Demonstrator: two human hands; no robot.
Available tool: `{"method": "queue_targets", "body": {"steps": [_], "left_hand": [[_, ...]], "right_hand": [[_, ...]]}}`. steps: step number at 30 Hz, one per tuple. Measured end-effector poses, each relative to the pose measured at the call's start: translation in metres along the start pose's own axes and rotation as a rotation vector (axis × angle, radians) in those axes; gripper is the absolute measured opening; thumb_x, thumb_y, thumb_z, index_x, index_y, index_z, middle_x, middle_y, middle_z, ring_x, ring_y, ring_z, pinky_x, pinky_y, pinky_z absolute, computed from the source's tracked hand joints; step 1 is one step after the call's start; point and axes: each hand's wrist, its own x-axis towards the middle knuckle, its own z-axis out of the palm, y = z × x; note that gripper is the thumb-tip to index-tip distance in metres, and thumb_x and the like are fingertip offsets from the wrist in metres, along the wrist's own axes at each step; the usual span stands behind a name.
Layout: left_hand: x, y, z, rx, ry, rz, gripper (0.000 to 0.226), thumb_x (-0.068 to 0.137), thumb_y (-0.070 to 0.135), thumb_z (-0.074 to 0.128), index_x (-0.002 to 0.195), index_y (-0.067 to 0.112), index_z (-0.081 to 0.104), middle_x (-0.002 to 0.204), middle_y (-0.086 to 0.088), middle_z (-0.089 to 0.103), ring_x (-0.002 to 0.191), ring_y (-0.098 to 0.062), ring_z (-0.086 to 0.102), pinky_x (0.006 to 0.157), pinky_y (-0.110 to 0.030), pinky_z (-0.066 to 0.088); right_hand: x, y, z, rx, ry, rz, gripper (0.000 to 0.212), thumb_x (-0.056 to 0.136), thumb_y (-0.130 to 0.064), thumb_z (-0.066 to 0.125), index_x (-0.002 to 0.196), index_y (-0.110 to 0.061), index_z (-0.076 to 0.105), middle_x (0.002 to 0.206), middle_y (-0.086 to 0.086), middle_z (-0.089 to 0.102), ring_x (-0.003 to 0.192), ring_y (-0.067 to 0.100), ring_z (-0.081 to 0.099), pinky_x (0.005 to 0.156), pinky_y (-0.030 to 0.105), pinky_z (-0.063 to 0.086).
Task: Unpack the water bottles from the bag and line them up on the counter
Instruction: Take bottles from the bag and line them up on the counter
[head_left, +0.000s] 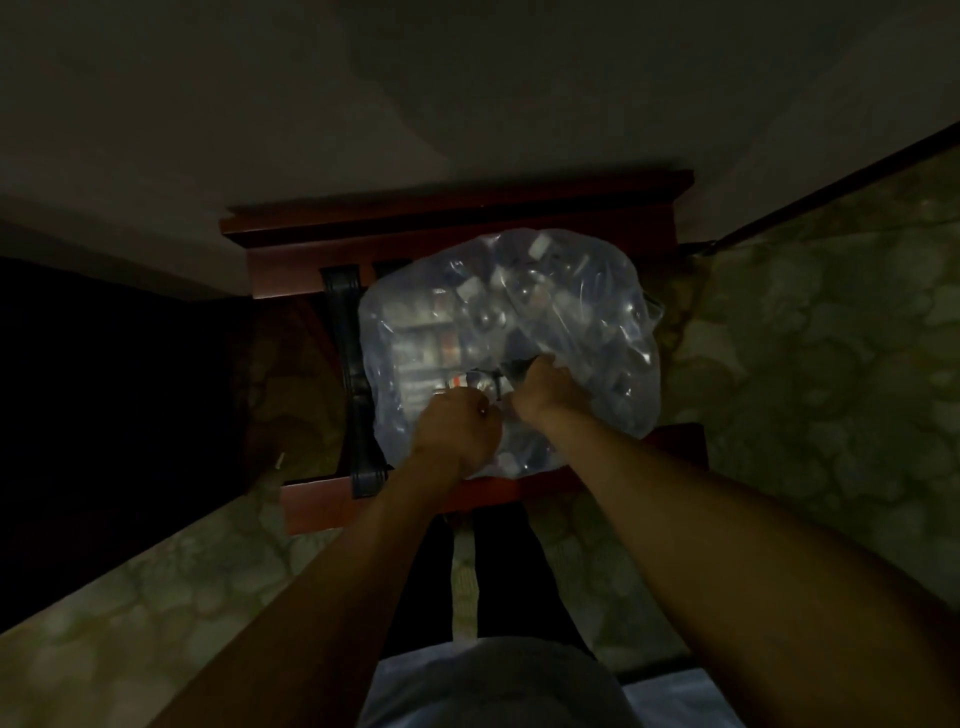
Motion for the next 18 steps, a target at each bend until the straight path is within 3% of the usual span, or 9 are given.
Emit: {"method": "queue_targets", "body": {"steps": [3, 6, 9, 11, 14, 18], "left_hand": [[-0.002, -0.003, 0.003, -0.036, 0.027, -0.003, 0.033, 0.099, 0.019, 0.046, 0.086, -0.002, 0.068, 0.098, -0.018, 0.068, 0.094, -0.030, 0.064, 0.074, -0.027, 0.042], [-0.003, -0.006, 0.007, -0.054, 0.048, -0.008, 0.033, 0.099, 0.021, 0.047, 0.082, 0.002, 0.067, 0.096, -0.014, 0.068, 0.091, -0.026, 0.064, 0.072, -0.026, 0.041], [-0.003, -0.009, 0.010, -0.077, 0.053, -0.017, 0.033, 0.098, 0.022, 0.048, 0.070, 0.009, 0.059, 0.086, -0.011, 0.064, 0.088, -0.027, 0.064, 0.068, -0.025, 0.039], [-0.002, -0.010, 0.013, -0.085, 0.053, -0.022, 0.031, 0.097, 0.024, 0.049, 0.077, 0.007, 0.067, 0.090, -0.011, 0.067, 0.090, -0.025, 0.065, 0.071, -0.027, 0.045], [-0.002, -0.008, 0.016, -0.118, 0.037, -0.036, 0.029, 0.096, 0.028, 0.052, 0.092, 0.008, 0.073, 0.097, -0.012, 0.071, 0.093, -0.026, 0.067, 0.078, -0.030, 0.052], [-0.004, 0.001, 0.011, -0.202, 0.050, -0.046, 0.033, 0.097, 0.034, 0.052, 0.103, 0.008, 0.071, 0.100, -0.013, 0.071, 0.092, -0.028, 0.067, 0.075, -0.029, 0.050]], "right_hand": [[0.008, 0.000, 0.001, 0.002, -0.041, 0.084, 0.083, 0.090, -0.041, 0.061, 0.148, 0.002, 0.022, 0.146, 0.022, 0.041, 0.130, 0.039, 0.045, 0.103, 0.047, 0.042], [0.012, -0.001, 0.014, -0.054, -0.035, 0.117, 0.084, 0.093, -0.037, 0.057, 0.149, 0.006, 0.012, 0.151, 0.028, 0.031, 0.137, 0.045, 0.034, 0.109, 0.052, 0.032], [0.012, 0.007, 0.014, -0.080, 0.122, 0.067, 0.057, 0.095, -0.026, 0.055, 0.141, 0.004, 0.038, 0.141, 0.026, 0.047, 0.129, 0.042, 0.047, 0.105, 0.049, 0.040], [0.007, 0.013, 0.010, -0.093, 0.192, -0.002, 0.043, 0.095, -0.024, 0.057, 0.131, -0.002, 0.052, 0.132, 0.020, 0.057, 0.121, 0.036, 0.055, 0.098, 0.043, 0.044], [-0.004, 0.016, 0.008, -0.078, 0.217, -0.058, 0.037, 0.094, -0.023, 0.057, 0.127, -0.006, 0.054, 0.127, 0.017, 0.060, 0.117, 0.032, 0.058, 0.095, 0.040, 0.045], [-0.030, 0.011, -0.003, 0.137, 0.190, -0.055, 0.049, 0.088, -0.035, 0.066, 0.126, -0.009, 0.050, 0.123, 0.014, 0.061, 0.114, 0.033, 0.058, 0.082, 0.031, 0.040]]}}
